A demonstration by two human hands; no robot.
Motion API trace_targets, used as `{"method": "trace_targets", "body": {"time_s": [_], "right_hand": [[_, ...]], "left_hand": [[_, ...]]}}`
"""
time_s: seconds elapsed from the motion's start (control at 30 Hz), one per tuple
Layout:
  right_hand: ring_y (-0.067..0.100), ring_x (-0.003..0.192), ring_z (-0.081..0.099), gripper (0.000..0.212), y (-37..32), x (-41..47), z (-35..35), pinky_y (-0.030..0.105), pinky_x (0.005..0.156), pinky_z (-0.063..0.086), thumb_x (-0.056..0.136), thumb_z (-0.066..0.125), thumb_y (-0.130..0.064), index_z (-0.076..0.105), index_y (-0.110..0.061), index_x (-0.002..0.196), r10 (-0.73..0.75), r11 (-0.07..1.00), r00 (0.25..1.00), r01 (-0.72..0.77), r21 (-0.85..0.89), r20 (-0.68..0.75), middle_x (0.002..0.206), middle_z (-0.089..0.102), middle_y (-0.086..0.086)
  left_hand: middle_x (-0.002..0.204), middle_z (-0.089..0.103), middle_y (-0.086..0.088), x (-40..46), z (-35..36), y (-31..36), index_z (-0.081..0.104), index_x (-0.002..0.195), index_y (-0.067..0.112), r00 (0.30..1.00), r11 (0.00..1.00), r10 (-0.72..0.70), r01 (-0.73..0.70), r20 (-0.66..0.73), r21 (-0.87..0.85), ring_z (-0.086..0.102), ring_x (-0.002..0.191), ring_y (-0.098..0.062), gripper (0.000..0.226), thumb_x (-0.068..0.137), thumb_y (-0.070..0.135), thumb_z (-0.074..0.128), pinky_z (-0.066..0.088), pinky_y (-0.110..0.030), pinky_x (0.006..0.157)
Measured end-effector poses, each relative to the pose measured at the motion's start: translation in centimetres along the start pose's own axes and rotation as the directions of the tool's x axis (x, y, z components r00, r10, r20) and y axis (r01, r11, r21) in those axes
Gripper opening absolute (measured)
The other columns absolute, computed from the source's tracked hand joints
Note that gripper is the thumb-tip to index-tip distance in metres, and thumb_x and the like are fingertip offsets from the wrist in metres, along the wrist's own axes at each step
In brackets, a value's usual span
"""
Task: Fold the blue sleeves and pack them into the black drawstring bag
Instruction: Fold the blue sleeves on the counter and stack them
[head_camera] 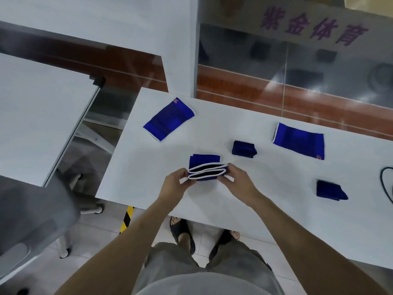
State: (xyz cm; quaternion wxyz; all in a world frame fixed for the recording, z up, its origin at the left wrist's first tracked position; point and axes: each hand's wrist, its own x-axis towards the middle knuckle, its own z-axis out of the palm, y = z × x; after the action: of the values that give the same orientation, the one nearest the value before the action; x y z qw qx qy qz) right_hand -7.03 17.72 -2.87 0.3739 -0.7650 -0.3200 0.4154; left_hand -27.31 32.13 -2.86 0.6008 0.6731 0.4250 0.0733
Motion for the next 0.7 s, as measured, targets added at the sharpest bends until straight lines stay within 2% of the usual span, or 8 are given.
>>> {"method": "trace_targets", "body": {"time_s": [0.13,0.27,0.43,0.47,0.53,0.6,0.7], "right_hand": [[-0.008,0.102,0.065,0.018,2.1,-0.6,1.4,0.018,0.085,0.055,0.101,0.063,-0.025,0.055,-0.032,0.115,0.087,0.996,0.995,-0.085,-0.028,0.050,0.111,0.068,-0.023],[0.000,0.105,0.066,0.021,2.3,0.2,2.4,0.017,0.083,0.054,0.102,0.061,-0.022,0.054,-0.031,0.119,0.139,0.990,0.990,-0.139,0.017,0.005,0.113,0.068,-0.018],[0.015,0.093,0.069,0.009,2.0,1.9,2.8,0.028,0.077,0.056,0.101,0.059,-0.022,0.056,-0.025,0.109,0.206,0.978,0.977,-0.205,0.026,-0.047,0.100,0.071,-0.002],[0.021,0.090,0.068,0.006,2.1,2.1,2.9,0.031,0.074,0.054,0.101,0.059,-0.023,0.054,-0.022,0.104,0.229,0.974,0.972,-0.228,0.016,-0.062,0.097,0.070,0.003],[0.024,0.085,0.066,0.011,2.3,2.6,2.9,0.029,0.067,0.050,0.102,0.058,-0.026,0.050,-0.018,0.099,0.270,0.962,0.959,-0.272,-0.014,-0.087,0.094,0.067,0.008],[0.020,0.082,0.064,0.013,2.3,3.0,3.0,0.025,0.062,0.047,0.102,0.057,-0.028,0.050,-0.018,0.099,0.301,0.951,0.950,-0.305,-0.042,-0.088,0.093,0.066,0.006],[0.012,0.080,0.063,0.015,2.2,3.4,3.0,0.021,0.059,0.044,0.099,0.063,-0.030,0.052,-0.019,0.100,0.348,0.935,0.929,-0.354,-0.032,-0.124,0.093,0.064,0.001]], "left_hand": [[0.098,0.076,0.011,-0.7,1.1,-2.2,0.071,0.102,0.028,0.993,0.991,-0.099,0.104,0.067,-0.079,0.070,0.096,-0.006,0.020,0.089,0.012,0.068,0.050,-0.023,0.085],[0.100,0.075,0.012,-0.2,1.7,-2.6,0.069,0.112,0.029,0.990,0.983,-0.140,0.142,0.026,-0.118,0.070,0.097,-0.005,0.025,0.093,0.014,0.064,0.055,-0.025,0.087],[0.108,0.072,0.015,0.7,1.6,-2.1,0.056,0.131,0.041,0.984,0.974,-0.177,0.173,-0.015,-0.143,0.068,0.099,-0.002,0.044,0.095,0.017,0.064,0.052,-0.012,0.076],[0.108,0.072,0.015,0.8,1.6,-2.0,0.052,0.136,0.045,0.982,0.973,-0.189,0.186,-0.013,-0.138,0.067,0.100,-0.002,0.050,0.096,0.017,0.063,0.051,-0.009,0.073],[0.107,0.071,0.013,1.2,1.6,-1.9,0.046,0.141,0.049,0.977,0.970,-0.214,0.211,-0.013,-0.120,0.066,0.101,-0.003,0.059,0.097,0.014,0.062,0.048,-0.007,0.072],[0.107,0.071,0.009,1.6,1.7,-1.9,0.045,0.139,0.050,0.974,0.972,-0.226,0.224,-0.019,-0.069,0.066,0.100,-0.005,0.058,0.097,0.011,0.058,0.046,-0.010,0.072],[0.104,0.069,0.003,2.2,2.0,-1.7,0.049,0.133,0.045,0.980,0.979,-0.196,0.198,-0.026,0.059,0.066,0.094,-0.011,0.051,0.098,0.008,0.053,0.053,-0.022,0.071]]}}
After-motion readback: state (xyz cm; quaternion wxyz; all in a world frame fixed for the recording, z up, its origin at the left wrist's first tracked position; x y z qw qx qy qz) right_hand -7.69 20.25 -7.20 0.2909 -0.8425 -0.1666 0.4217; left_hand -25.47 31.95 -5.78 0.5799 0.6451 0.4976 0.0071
